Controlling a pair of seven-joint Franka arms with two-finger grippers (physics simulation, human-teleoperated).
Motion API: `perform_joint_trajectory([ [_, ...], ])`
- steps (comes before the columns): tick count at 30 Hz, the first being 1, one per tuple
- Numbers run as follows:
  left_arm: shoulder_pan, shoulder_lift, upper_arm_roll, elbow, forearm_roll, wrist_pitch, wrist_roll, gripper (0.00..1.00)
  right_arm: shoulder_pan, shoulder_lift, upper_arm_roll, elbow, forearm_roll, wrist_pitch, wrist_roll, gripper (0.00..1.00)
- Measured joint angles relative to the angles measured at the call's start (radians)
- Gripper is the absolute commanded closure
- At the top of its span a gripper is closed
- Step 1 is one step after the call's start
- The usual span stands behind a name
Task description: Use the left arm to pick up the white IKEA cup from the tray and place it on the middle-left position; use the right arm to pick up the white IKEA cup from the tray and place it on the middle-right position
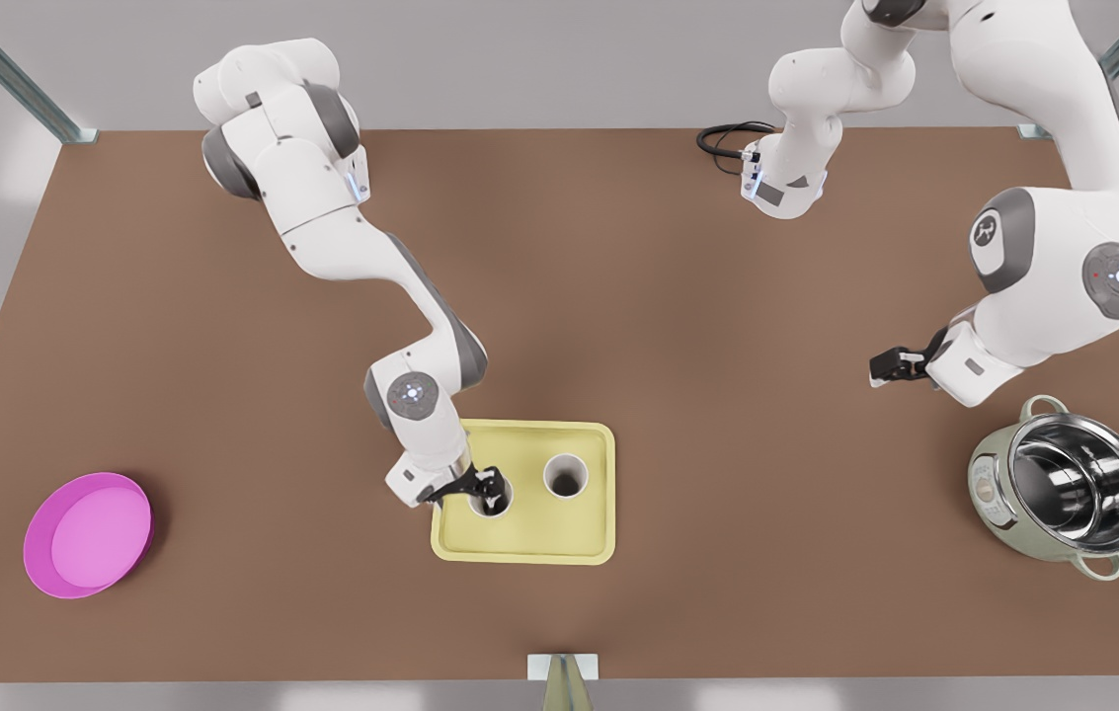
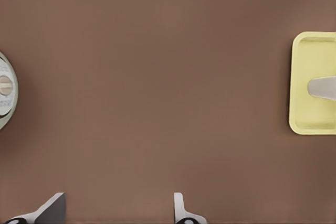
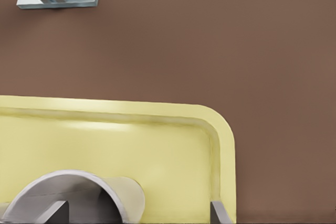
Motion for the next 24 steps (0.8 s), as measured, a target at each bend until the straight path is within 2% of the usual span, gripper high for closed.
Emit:
perform_joint_trajectory([
  [4, 0.002, -0.003, 0.000, 0.001, 0.008, -0.005, 0.001, 0.00, 0.002, -0.028, 0.005, -0.058, -0.001, 0.002, 0.006, 0.00],
  [5, 0.001, -0.004, -0.001, 0.005, 0.010, -0.006, 0.001, 0.00, 0.003, -0.031, 0.006, -0.062, 0.000, 0.002, 0.008, 0.10],
  [6, 0.000, -0.007, 0.000, 0.006, 0.017, -0.007, 0.001, 0.00, 0.002, -0.034, 0.006, -0.064, 0.002, 0.003, 0.008, 0.40],
  [8, 0.000, -0.008, -0.001, 0.007, 0.027, -0.008, 0.002, 0.00, 0.002, -0.035, 0.007, -0.066, 0.008, 0.004, 0.006, 0.55],
  [10, 0.000, -0.010, -0.002, 0.005, 0.033, -0.010, 0.002, 0.00, 0.001, -0.033, 0.007, -0.066, 0.016, 0.006, -0.001, 0.61],
  [14, -0.008, -0.019, -0.004, 0.001, 0.039, -0.017, 0.002, 0.00, 0.003, -0.028, 0.008, -0.065, 0.008, 0.005, 0.003, 0.64],
  [16, -0.015, -0.019, -0.004, 0.001, 0.040, -0.020, 0.002, 0.00, 0.004, -0.025, 0.008, -0.065, 0.006, 0.005, 0.005, 0.72],
  [17, -0.017, -0.020, -0.004, 0.002, 0.042, -0.021, 0.001, 0.00, 0.005, -0.023, 0.008, -0.065, 0.007, 0.006, 0.005, 0.83],
  [21, -0.016, -0.020, -0.004, 0.002, 0.047, -0.023, 0.001, 0.00, 0.002, -0.037, 0.008, -0.064, 0.019, 0.010, -0.007, 0.97],
  [24, -0.016, -0.021, -0.004, 0.002, 0.048, -0.024, 0.001, 0.00, -0.014, -0.109, 0.007, -0.063, 0.029, -0.021, -0.024, 0.98],
])
